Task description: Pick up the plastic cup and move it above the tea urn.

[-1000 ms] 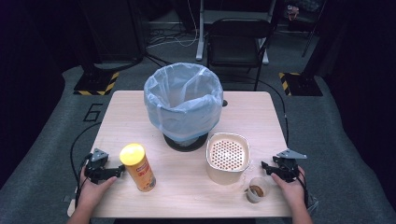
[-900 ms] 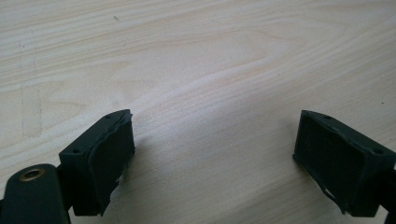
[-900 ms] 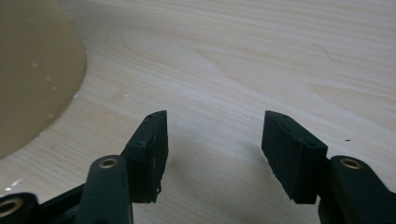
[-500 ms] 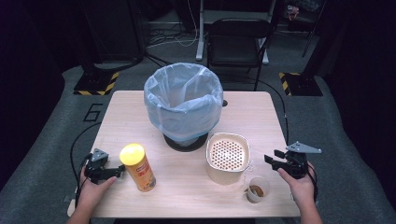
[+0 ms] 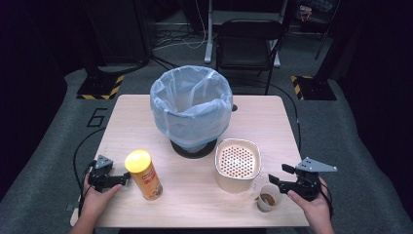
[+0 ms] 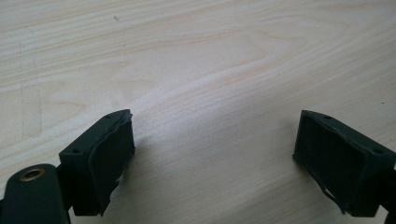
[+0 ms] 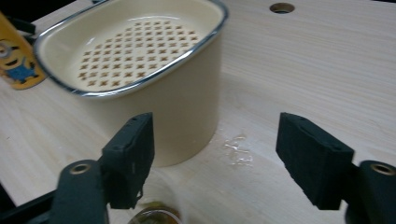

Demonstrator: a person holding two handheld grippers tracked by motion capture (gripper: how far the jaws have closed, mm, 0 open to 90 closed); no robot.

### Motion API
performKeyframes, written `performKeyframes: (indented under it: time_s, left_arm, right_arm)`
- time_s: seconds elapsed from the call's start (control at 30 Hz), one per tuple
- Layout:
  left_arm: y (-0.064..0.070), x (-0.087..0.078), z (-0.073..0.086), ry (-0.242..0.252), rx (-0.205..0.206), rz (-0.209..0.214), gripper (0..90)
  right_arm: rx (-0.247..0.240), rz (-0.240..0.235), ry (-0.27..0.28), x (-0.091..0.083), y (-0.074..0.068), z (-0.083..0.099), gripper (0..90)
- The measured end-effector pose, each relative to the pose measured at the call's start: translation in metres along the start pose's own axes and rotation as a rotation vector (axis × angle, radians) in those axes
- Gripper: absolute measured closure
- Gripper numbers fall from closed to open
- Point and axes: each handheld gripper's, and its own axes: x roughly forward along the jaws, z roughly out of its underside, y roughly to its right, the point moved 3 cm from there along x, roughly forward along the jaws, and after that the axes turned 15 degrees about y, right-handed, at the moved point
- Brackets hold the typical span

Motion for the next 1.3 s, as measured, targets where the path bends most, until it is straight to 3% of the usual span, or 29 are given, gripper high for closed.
performKeyframes:
  time_s: [0.2, 0.37, 0.97, 1.3]
  left_arm:
    - [0.0, -0.001, 0.0, -0.008, 0.0, 0.004, 12.1]
    - [0.0, 0.001, 0.0, 0.007, -0.001, -0.002, 12.0]
    - [0.0, 0.0, 0.0, 0.006, -0.001, -0.001, 12.0]
    - [0.0, 0.001, 0.0, 0.007, -0.001, -0.002, 12.0]
  right_arm:
    - [-0.027, -0.059, 0.009, -0.006, -0.021, 0.004, 14.6]
    - [-0.072, -0.12, 0.005, -0.006, -0.032, 0.011, 13.5]
    - [-0.14, -0.247, -0.078, 0.001, -0.036, 0.041, 13.8]
    - [-0.17, -0.259, -0.117, 0.003, -0.038, 0.055, 14.4]
